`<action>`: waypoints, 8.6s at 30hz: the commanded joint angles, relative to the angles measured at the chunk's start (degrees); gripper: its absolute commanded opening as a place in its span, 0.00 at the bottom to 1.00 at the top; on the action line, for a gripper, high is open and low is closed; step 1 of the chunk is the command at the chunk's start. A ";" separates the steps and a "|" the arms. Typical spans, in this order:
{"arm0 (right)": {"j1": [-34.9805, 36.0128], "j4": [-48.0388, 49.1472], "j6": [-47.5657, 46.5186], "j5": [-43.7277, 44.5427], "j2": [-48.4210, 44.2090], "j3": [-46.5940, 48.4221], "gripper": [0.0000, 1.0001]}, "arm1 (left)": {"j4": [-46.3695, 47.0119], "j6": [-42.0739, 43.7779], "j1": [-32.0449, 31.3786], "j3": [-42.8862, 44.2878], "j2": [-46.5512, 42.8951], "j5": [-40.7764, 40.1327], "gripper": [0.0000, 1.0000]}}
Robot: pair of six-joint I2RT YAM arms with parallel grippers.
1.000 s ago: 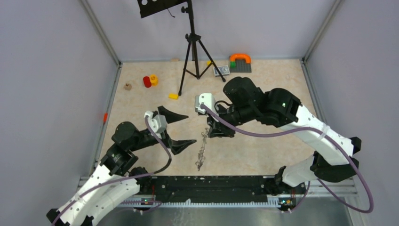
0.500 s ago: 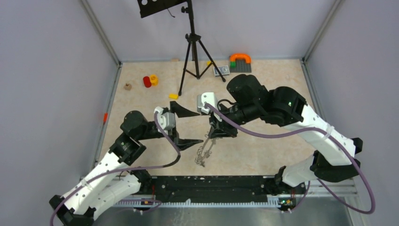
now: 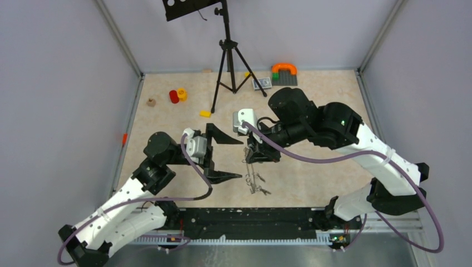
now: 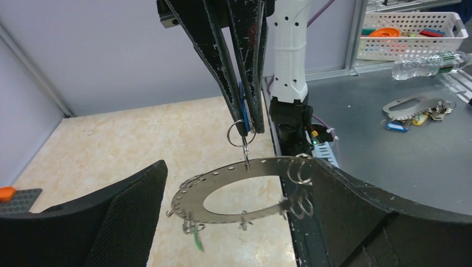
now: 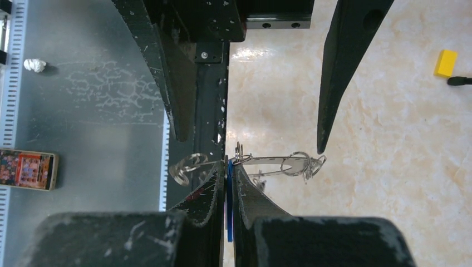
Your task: Remove the keys from the keyring
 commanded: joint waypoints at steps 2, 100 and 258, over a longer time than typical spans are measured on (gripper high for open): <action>0.52 3.19 0.38 -1.20 -0.13 1.07 0.00 | 1.82 -0.60 -1.26 -0.45 0.31 0.98 0.99; 0.54 11.64 2.14 -0.25 -6.37 -5.88 0.00 | 9.27 -8.44 -3.13 -1.28 6.14 1.55 0.34; 3.62 66.78 -26.27 -4.51 -18.26 -35.61 0.43 | -35.92 85.42 -12.05 20.45 -10.81 -19.96 0.00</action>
